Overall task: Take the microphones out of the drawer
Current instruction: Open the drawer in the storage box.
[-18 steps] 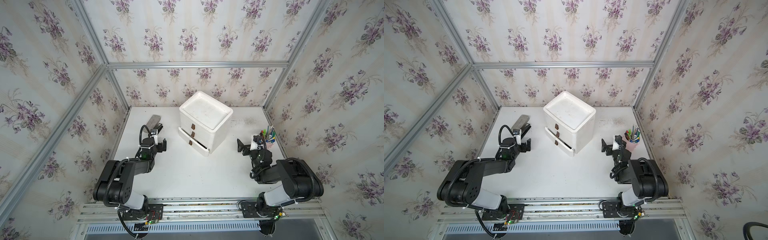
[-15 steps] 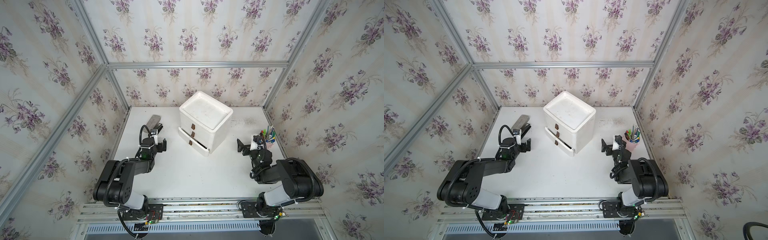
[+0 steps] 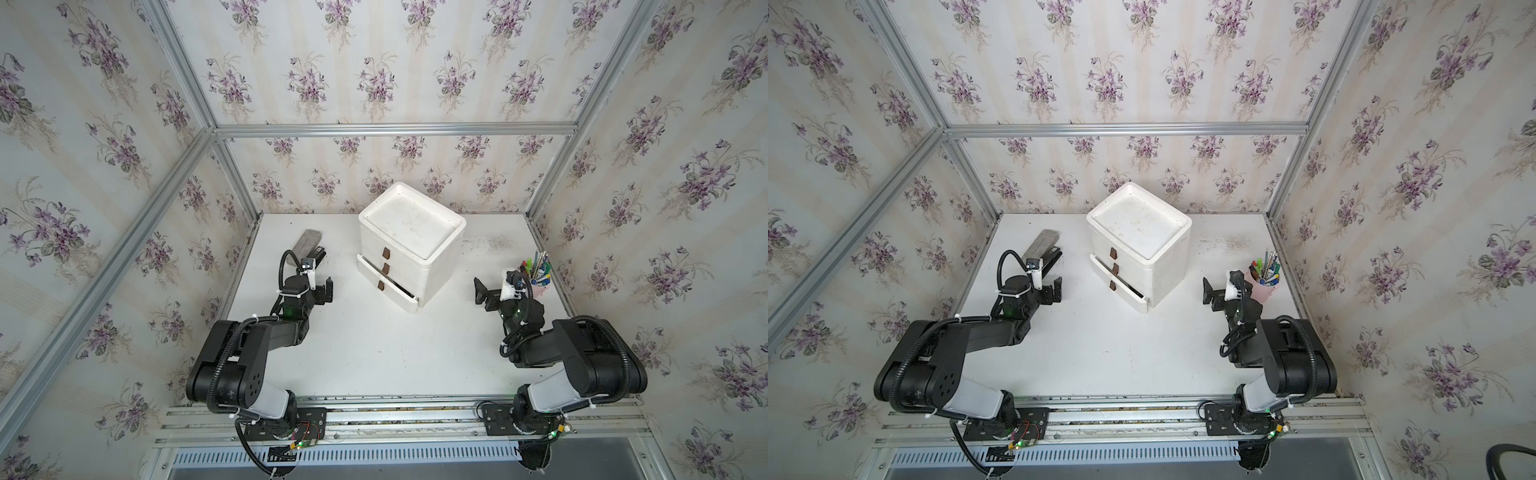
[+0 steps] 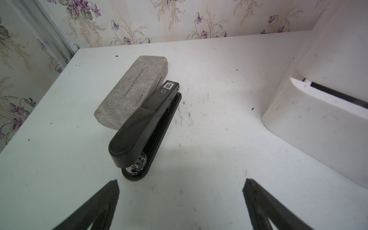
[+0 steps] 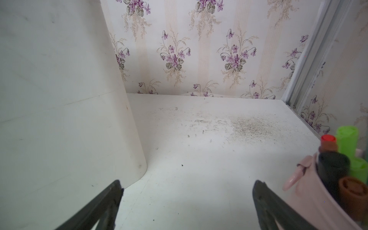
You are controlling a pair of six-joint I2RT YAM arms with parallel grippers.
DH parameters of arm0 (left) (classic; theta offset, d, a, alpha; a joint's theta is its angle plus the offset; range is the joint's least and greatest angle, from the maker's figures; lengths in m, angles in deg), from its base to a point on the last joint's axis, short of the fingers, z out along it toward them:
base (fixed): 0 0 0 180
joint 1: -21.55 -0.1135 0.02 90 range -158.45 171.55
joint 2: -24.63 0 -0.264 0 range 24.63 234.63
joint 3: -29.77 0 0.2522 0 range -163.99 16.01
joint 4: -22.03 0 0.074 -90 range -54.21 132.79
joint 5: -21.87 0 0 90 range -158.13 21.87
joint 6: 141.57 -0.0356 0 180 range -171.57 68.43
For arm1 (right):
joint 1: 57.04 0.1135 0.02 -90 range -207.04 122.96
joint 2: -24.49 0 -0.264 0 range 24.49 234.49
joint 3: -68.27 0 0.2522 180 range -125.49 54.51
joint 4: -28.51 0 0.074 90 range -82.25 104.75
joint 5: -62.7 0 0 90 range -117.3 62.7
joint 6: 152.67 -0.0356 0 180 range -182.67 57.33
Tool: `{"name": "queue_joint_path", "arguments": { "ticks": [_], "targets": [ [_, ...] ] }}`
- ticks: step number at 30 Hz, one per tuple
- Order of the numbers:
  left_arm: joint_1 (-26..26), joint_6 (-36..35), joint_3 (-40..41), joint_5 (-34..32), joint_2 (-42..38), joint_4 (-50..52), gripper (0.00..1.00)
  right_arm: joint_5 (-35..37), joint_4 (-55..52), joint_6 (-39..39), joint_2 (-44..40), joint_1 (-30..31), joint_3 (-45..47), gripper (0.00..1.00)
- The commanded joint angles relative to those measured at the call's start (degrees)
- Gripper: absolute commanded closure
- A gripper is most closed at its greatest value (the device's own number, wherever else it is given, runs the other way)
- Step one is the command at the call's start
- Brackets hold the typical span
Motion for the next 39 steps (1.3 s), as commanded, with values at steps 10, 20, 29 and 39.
{"name": "queue_joint_path", "arguments": {
  "ticks": [10,20,29,39],
  "targets": [
    [2.8,-0.3,-0.2,-7.6,-5.1,3.0,0.01,-0.5,1.4,1.3,0.0,0.0,-0.3,0.00],
    [8.1,7.9,-8.3,-23.7,-12.3,25.3,0.01,-0.5,1.3,1.2,0.0,0.0,-0.4,0.00],
    [19.3,22.0,-14.7,-43.9,-20.4,50.6,0.01,0.6,-1.3,0.7,0.0,0.0,-1.9,0.00],
    [26.1,25.5,-17.9,-42.2,-25.9,59.3,0.01,2.1,-1.8,0.3,0.1,0.0,-2.2,0.00]
  ]
}}
